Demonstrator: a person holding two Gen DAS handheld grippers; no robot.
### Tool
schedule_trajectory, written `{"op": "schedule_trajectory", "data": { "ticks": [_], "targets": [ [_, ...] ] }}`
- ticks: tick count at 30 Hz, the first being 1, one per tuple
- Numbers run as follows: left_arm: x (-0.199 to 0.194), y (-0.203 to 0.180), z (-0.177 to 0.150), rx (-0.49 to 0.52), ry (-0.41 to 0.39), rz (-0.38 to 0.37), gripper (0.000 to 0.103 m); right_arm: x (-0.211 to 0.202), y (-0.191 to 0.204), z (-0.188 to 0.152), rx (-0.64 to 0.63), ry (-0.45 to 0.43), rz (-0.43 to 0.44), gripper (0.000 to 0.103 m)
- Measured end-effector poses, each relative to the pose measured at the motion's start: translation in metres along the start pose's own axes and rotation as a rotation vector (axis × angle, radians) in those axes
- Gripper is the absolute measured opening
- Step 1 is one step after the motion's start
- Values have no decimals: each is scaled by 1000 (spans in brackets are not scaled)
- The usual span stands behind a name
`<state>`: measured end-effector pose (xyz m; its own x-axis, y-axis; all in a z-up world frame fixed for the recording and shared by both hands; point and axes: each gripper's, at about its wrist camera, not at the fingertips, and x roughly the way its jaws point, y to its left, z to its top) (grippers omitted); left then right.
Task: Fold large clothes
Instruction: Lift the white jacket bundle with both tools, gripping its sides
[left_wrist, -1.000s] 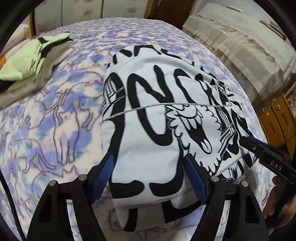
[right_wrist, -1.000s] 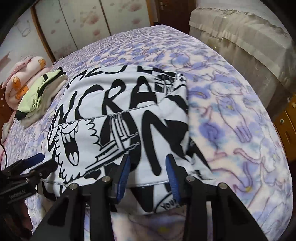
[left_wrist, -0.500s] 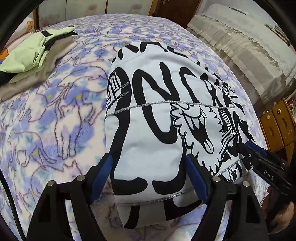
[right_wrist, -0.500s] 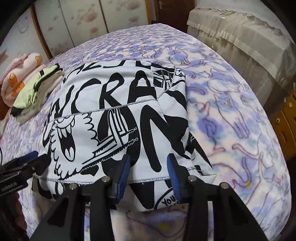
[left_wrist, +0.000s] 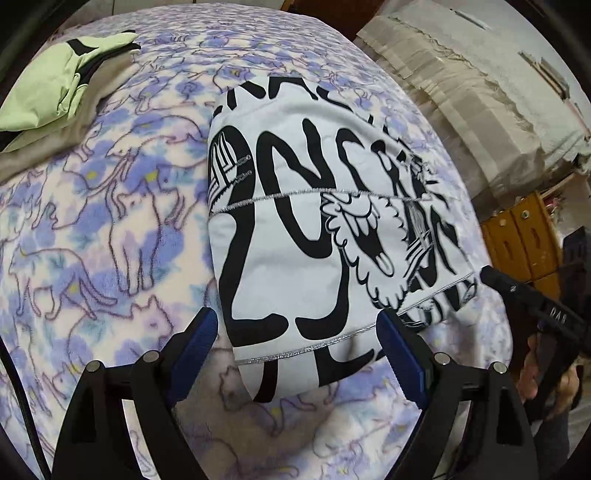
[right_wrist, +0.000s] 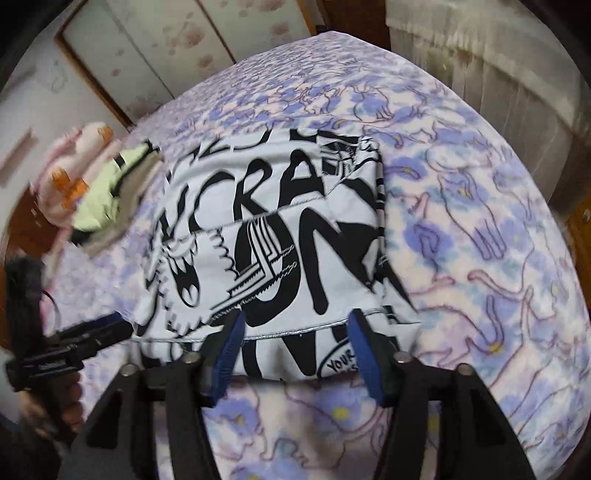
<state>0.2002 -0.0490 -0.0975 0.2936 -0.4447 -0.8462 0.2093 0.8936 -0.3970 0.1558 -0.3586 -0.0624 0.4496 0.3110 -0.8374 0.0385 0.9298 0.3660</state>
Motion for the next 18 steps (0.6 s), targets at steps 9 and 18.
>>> {"op": "schedule_trajectory", "data": {
  "ticks": [9,18],
  "targets": [
    [0,31,32,-119,13,-100,102,-5,-32,34,56,33,55,97],
    [50,56,34,-184,79,-166,102,67,-65,55,29,145,122,97]
  ]
}}
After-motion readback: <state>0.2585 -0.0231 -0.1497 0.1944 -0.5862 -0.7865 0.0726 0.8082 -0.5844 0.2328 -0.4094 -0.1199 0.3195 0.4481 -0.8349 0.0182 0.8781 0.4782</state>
